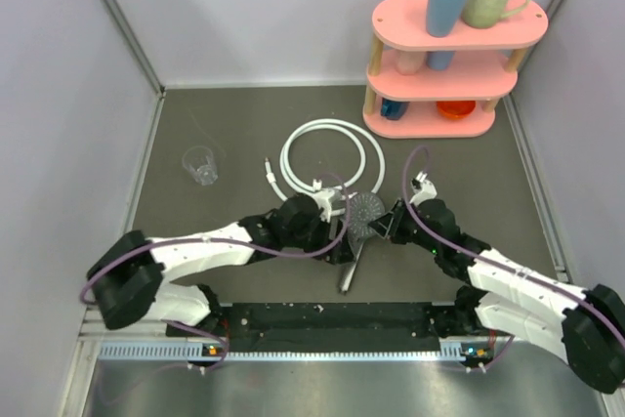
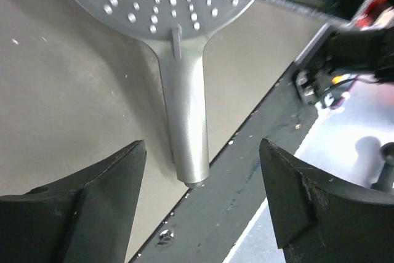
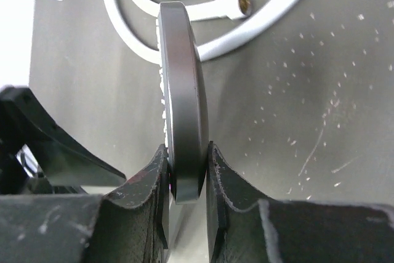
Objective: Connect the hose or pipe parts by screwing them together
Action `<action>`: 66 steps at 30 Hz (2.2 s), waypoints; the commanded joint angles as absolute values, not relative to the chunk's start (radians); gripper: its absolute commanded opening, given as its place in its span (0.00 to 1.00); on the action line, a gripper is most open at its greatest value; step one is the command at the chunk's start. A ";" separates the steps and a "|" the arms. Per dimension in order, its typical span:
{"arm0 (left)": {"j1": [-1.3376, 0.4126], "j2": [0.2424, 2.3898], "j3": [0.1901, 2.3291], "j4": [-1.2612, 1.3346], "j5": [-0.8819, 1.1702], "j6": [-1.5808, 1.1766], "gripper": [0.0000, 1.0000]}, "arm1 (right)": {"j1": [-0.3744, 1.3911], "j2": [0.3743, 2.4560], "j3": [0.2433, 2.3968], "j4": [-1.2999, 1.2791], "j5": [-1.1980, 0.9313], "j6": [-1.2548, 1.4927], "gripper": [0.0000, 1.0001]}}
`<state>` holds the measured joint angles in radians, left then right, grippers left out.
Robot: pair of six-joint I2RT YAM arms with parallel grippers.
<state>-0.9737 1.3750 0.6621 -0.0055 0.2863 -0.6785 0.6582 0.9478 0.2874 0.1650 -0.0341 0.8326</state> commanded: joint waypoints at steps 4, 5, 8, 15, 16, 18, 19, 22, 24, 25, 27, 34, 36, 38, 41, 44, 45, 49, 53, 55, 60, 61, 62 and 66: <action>-0.846 1.109 0.655 -0.049 0.324 -0.663 0.80 | 0.660 0.782 0.420 0.196 -0.176 0.615 0.00; -0.825 1.071 0.653 -0.048 0.374 -0.667 0.80 | 0.660 0.775 0.431 0.208 -0.233 0.606 0.00; -0.740 0.991 0.634 -0.008 0.457 -0.683 0.78 | 0.661 0.767 0.472 0.264 -0.357 0.595 0.00; -0.701 0.858 0.629 0.049 0.431 -0.666 0.79 | 0.660 0.773 0.515 0.484 -0.572 0.686 0.00; -0.701 0.853 0.637 0.046 0.426 -0.670 0.79 | 0.660 0.778 0.518 0.501 -0.606 0.702 0.00; -0.701 0.845 0.632 0.067 0.423 -0.696 0.79 | 0.660 0.784 0.528 0.544 -0.629 0.712 0.00; -0.701 0.844 0.615 0.124 0.440 -0.725 0.79 | 0.660 0.790 0.528 0.561 -0.647 0.718 0.00; -0.701 0.842 0.569 0.239 0.495 -0.803 0.77 | 0.660 0.790 0.523 0.617 -0.663 0.741 0.00; -0.701 0.853 0.548 0.369 0.532 -0.843 0.74 | 0.660 0.798 0.520 0.650 -0.675 0.750 0.00; -0.701 0.856 0.526 0.411 0.549 -0.886 0.73 | 0.660 0.801 0.519 0.664 -0.684 0.767 0.00; -0.703 0.873 0.506 0.523 0.595 -0.922 0.69 | 0.660 0.808 0.512 0.679 -0.683 0.781 0.00; -0.712 0.920 0.476 0.587 0.661 -0.977 0.62 | 0.660 0.839 0.522 0.683 -0.687 0.790 0.00; -0.712 0.922 0.469 0.598 0.669 -0.980 0.59 | 0.660 0.856 0.531 0.673 -0.702 0.784 0.00; -0.712 0.919 0.468 0.603 0.670 -0.982 0.48 | 0.658 0.876 0.531 0.687 -0.724 0.790 0.00; -0.713 0.917 0.466 0.615 0.670 -0.989 0.34 | 0.660 0.905 0.532 0.704 -0.750 0.796 0.00; -0.712 0.923 0.468 0.611 0.673 -0.992 0.17 | 0.660 0.945 0.541 0.707 -0.793 0.796 0.00; -0.712 0.928 0.472 0.585 0.672 -0.991 0.00 | 0.660 0.953 0.543 0.709 -0.802 0.796 0.00; -0.712 0.924 0.482 0.526 0.650 -0.977 0.00 | 0.660 0.997 0.561 0.672 -0.804 0.781 0.02; -0.687 0.858 0.482 0.454 0.546 -0.951 0.00 | 0.652 0.983 0.610 0.516 -0.741 0.703 0.25; -0.635 0.804 0.527 0.318 0.511 -0.884 0.00 | 0.643 0.968 0.635 0.365 -0.645 0.612 0.38; -0.468 0.773 0.765 -0.195 0.284 -0.678 0.00 | 0.635 0.959 0.702 0.187 -0.426 0.448 0.66; -0.450 0.766 0.820 -0.239 0.252 -0.628 0.00 | 0.635 0.972 0.713 0.170 -0.393 0.433 0.70; -0.433 0.758 0.842 -0.267 0.221 -0.606 0.00 | 0.635 0.994 0.745 0.125 -0.365 0.414 0.71; -0.377 0.698 0.902 -0.386 0.043 -0.511 0.00 | 0.637 1.178 0.863 0.037 -0.261 0.405 0.72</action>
<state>-0.4076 0.7727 0.8143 -0.2123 0.2527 -0.6617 0.6384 1.0348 0.7368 0.1635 -0.4206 0.4786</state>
